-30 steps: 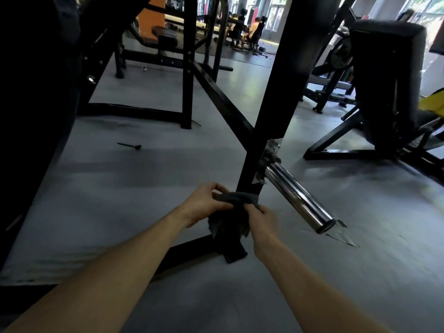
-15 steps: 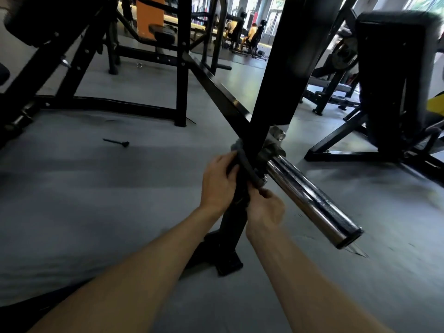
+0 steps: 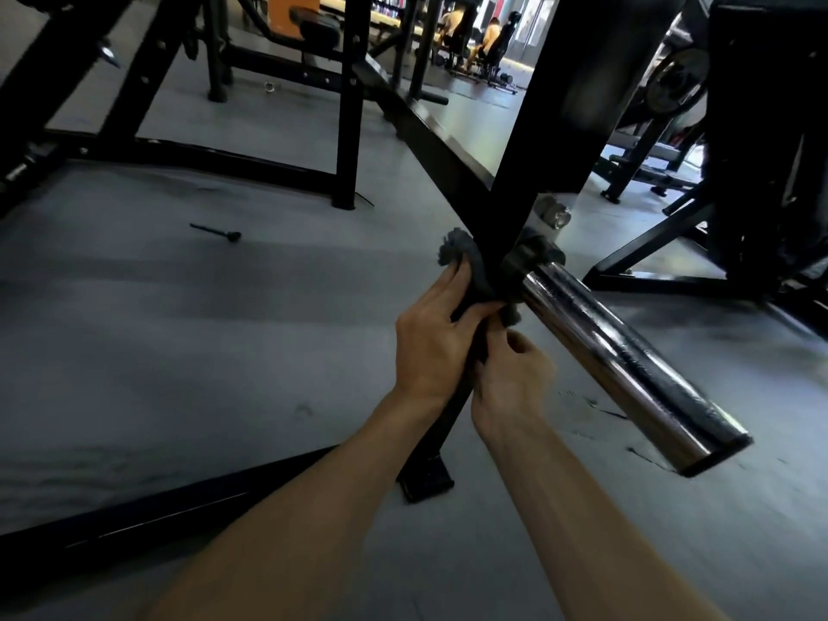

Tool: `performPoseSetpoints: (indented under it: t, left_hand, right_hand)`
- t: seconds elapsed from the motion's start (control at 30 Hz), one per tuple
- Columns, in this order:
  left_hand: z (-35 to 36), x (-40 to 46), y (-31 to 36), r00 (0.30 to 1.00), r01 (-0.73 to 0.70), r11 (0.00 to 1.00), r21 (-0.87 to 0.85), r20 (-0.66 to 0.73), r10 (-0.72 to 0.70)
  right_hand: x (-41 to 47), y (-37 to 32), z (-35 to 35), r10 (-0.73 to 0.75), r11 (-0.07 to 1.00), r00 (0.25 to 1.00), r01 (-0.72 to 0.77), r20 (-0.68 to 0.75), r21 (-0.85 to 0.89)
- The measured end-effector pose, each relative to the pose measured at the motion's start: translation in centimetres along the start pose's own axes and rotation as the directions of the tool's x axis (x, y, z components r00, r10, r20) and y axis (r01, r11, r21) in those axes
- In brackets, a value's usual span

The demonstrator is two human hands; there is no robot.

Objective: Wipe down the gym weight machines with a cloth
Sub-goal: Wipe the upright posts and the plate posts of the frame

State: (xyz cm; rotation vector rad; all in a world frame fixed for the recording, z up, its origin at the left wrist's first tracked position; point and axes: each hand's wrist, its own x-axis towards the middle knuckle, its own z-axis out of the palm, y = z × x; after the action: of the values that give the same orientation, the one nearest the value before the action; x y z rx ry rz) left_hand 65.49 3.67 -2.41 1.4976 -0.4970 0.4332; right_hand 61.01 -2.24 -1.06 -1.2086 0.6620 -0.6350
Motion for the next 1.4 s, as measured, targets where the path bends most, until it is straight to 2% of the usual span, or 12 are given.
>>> performPoseSetpoints:
  t: [0.07,0.23,0.33,0.47,0.53,0.7,0.8,0.93,1.1,1.2,1.3,1.4]
  left_hand:
    - [-0.2,-0.8,-1.0,0.997,0.075,0.997,-0.022,0.016,-0.074]
    - [-0.6,-4.8,-5.0,0.967,0.220,0.951,0.218,0.078,-0.242]
    - [-0.1,-4.3,-4.9,0.966,0.234,0.943,0.238,0.048,-0.252]
    - [1.3,-2.5,-2.5,0.986,0.150,0.943,0.297,-0.115,-0.120]
    - [1.9,-2.0,-2.3,0.981,0.143,0.925,0.352,-0.175,-0.085]
    - [2.4,-2.4,-4.3,0.986,0.120,0.880,0.460,-0.157,-0.052]
    - [2.5,-4.1,-6.8,0.964,0.256,0.822,0.509,-0.065,-0.260]
    - [3.1,-7.4,-10.5,0.850,0.466,0.712,0.525,-0.043,-0.525]
    - [3.3,-5.8,-9.1,0.916,0.386,0.777,0.497,-0.107,-0.387]
    - [2.8,-3.9,-6.6,0.969,0.249,0.846,0.472,-0.116,-0.220]
    - [2.4,-3.4,-7.0,0.988,0.153,0.849,0.506,-0.092,-0.124]
    - [2.2,-5.1,-9.9,0.987,0.153,0.868,0.473,-0.036,-0.155]
  right_hand:
    - [0.1,1.0,-0.5,0.011,1.000,1.000,-0.011,0.000,-0.009]
    - [0.0,5.1,-1.5,0.227,0.973,0.971,-0.230,-0.075,-0.027]
    - [1.2,5.1,-2.1,0.104,0.987,0.989,-0.116,-0.102,-0.113]
    - [2.3,2.7,-2.5,-0.222,0.950,0.975,0.210,-0.027,-0.230]
    - [3.0,2.2,-2.5,-0.264,0.939,0.965,0.258,0.006,-0.228]
    - [5.1,4.8,-3.4,-0.140,0.979,0.990,0.144,0.035,-0.144]
    - [5.6,8.3,-4.6,0.011,0.986,0.999,-0.020,-0.052,-0.168]
    - [5.4,11.9,-5.3,0.278,0.942,0.943,-0.305,-0.181,-0.142]
    - [5.8,8.7,-5.2,-0.022,0.950,0.998,0.002,-0.061,-0.312]
    - [5.4,6.0,-5.0,-0.181,0.954,0.983,0.180,0.020,-0.241]
    - [5.8,6.1,-5.1,-0.191,0.955,0.978,0.204,0.081,-0.217]
    - [6.4,9.3,-6.0,-0.147,0.953,0.984,0.169,0.106,-0.250]
